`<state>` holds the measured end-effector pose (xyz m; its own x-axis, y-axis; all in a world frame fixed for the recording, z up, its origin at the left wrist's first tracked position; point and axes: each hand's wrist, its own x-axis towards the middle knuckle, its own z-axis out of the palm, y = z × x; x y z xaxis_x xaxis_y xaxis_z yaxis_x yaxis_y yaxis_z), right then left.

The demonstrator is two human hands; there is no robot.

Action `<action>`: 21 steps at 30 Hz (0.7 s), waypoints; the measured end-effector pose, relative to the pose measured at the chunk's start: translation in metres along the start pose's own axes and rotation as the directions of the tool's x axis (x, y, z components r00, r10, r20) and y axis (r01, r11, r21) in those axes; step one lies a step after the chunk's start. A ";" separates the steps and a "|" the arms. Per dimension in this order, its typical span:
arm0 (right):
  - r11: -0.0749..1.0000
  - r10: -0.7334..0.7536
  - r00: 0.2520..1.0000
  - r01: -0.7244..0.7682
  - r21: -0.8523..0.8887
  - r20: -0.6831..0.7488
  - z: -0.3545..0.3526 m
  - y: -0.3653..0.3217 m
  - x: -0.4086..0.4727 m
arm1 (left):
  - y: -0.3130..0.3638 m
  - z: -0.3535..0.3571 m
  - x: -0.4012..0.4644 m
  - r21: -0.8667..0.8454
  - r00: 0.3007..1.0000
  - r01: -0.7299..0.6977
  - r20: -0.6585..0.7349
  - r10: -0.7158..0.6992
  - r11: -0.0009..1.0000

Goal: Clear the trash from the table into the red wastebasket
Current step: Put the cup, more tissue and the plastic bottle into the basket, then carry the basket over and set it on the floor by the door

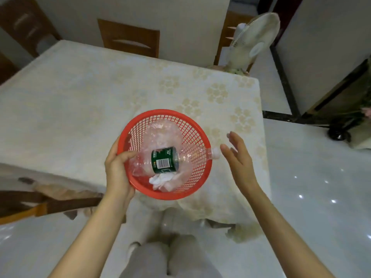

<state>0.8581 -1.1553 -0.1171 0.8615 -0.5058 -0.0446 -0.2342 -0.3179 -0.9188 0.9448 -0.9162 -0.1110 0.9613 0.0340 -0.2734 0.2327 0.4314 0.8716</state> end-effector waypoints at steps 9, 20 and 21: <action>0.939 0.080 0.938 -0.184 0.291 0.337 0.094 0.033 -0.105 | -0.009 -0.088 -0.053 -0.059 0.987 -0.017 -0.160 0.007 0.998; 0.944 0.002 0.900 -0.145 0.297 0.435 0.222 0.011 -0.279 | 0.004 -0.310 -0.189 -0.035 0.919 -0.071 -0.391 0.052 0.997; 0.950 -0.013 0.880 -0.138 0.281 0.475 0.238 0.009 -0.298 | 0.006 -0.334 -0.203 -0.054 0.897 -0.078 -0.440 0.046 0.996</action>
<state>0.7066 -0.8171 -0.2054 0.9750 -0.0604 -0.2138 -0.2146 -0.0071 -0.9767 0.7022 -0.6198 -0.1861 0.8081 0.4470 -0.3837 0.1488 0.4754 0.8671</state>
